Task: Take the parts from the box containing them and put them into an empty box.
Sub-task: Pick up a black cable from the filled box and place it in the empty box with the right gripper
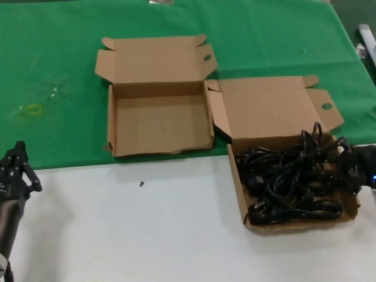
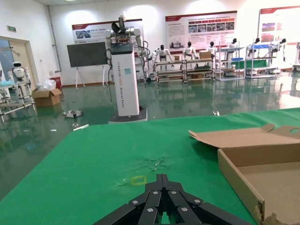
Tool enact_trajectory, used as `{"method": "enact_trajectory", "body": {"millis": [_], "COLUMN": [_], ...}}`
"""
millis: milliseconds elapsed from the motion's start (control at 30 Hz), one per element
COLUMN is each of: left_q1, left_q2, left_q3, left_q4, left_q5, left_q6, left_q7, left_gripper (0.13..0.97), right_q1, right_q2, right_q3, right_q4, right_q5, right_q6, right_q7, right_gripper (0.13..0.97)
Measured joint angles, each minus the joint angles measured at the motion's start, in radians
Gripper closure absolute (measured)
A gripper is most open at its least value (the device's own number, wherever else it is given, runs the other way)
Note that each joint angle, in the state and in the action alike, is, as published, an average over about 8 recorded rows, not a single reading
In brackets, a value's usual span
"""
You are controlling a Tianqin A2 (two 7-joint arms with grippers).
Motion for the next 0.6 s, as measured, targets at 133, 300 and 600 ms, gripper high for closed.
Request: {"method": "enact_trajectory", "body": {"millis": [133,300,600], "left_q1": [0.0,0.0,0.0], "left_q2": [0.0,0.0,0.0], "left_q3": [0.0,0.0,0.0], "left_q4": [0.0,0.0,0.0], "left_q5": [0.0,0.0,0.0], "left_q6": [0.0,0.0,0.0], "left_q7": [0.0,0.0,0.0], "left_gripper": [0.955,0.955,0.955], "right_q1": [-0.011,-0.03,-0.038], "right_q2": [0.015,0.04,0.072], "right_q3": [0.01,0.024,0.038], "right_q4": [0.03,0.093,0.231], "right_q5": [0.002,0.003,-0.016], "right_q6": [0.008,0.028,0.084], "right_q7": [0.031,0.098,0.273], "right_gripper": [0.847,0.864,0.868]}}
